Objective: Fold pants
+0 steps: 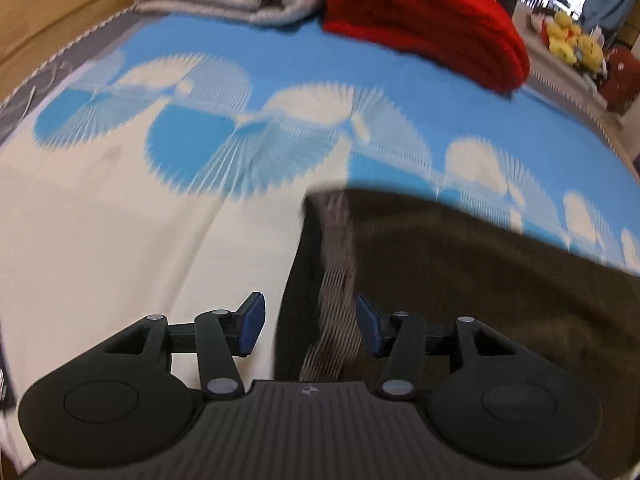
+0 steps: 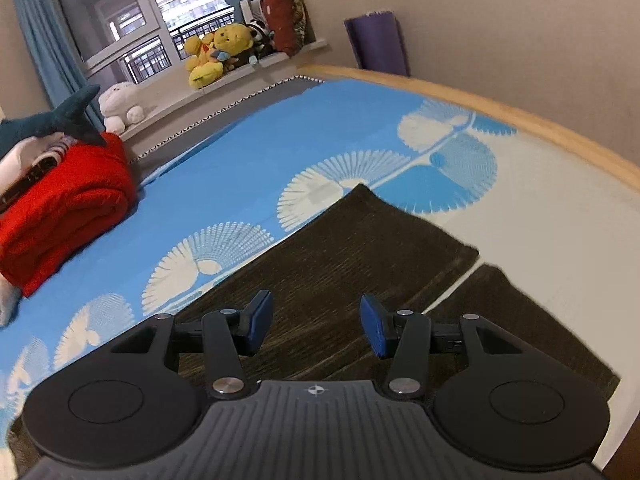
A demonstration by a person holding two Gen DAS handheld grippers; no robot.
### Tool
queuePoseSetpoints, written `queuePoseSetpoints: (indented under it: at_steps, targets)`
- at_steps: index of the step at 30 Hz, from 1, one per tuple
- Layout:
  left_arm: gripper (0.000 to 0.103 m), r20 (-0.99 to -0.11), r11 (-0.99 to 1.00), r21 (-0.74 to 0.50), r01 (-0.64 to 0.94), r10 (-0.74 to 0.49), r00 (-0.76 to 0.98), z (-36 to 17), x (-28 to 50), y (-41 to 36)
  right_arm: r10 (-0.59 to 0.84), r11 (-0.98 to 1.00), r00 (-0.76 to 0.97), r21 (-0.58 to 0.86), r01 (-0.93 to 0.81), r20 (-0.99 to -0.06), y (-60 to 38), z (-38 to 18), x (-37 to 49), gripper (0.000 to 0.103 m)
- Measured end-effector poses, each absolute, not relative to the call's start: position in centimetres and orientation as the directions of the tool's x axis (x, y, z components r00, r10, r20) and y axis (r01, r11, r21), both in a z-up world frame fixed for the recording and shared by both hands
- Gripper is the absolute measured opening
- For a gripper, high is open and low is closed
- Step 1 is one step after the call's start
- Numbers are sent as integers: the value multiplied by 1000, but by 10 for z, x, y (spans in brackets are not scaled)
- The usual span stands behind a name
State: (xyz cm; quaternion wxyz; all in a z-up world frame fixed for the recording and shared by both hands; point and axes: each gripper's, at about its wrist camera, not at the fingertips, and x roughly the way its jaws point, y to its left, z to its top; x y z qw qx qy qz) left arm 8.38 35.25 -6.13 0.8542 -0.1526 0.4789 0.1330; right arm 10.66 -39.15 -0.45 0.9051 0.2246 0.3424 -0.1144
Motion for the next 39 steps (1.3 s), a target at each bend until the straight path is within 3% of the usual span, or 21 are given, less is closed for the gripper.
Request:
queuePoseSetpoints:
  at_steps: [6, 9, 12, 16, 21, 22, 23, 28, 33, 35, 39]
  targets:
    - [56, -908, 891, -185, -415, 7, 420, -116, 24, 362, -32, 880, 771, 348, 323, -635, -389, 9, 89, 51]
    - [69, -905, 909, -147, -390, 35, 424, -123, 17, 362, -1, 923, 776, 297, 243, -631, -383, 18, 80, 51]
    - [70, -915, 914, -165, -371, -1, 404, -135, 19, 360, -12, 951, 771, 232, 207, -637, -378, 19, 63, 51]
    - [70, -932, 945, -91, -315, 31, 362, -148, 29, 349, 23, 928, 745, 291, 232, -666, -381, 15, 51, 51]
    - [36, -926, 961, -94, -261, 11, 377, -145, 30, 342, -10, 963, 745, 194, 186, -667, -367, 14, 53, 51]
    - [19, -923, 969, -75, -234, 22, 383, -142, 29, 339, -14, 968, 742, 178, 179, -670, -365, 13, 54, 51]
    - [11, -918, 973, -71, -219, 22, 395, -138, 27, 338, -18, 971, 740, 166, 174, -672, -363, 12, 55, 51]
    - [9, -903, 961, -81, -265, 42, 428, -118, 14, 346, -26, 977, 728, 137, 164, -685, -357, 8, 61, 51]
    - [15, -931, 972, 23, -236, 107, 348, -120, 12, 333, -32, 984, 716, 104, 145, -697, -349, 4, 64, 51]
    - [15, -901, 971, 82, -225, 169, 400, -106, 9, 326, -31, 987, 713, 90, 131, -701, -347, 3, 64, 51]
    - [17, -857, 989, -10, -146, 67, 511, -84, 4, 310, -32, 992, 716, 65, 108, -698, -344, 4, 60, 51]
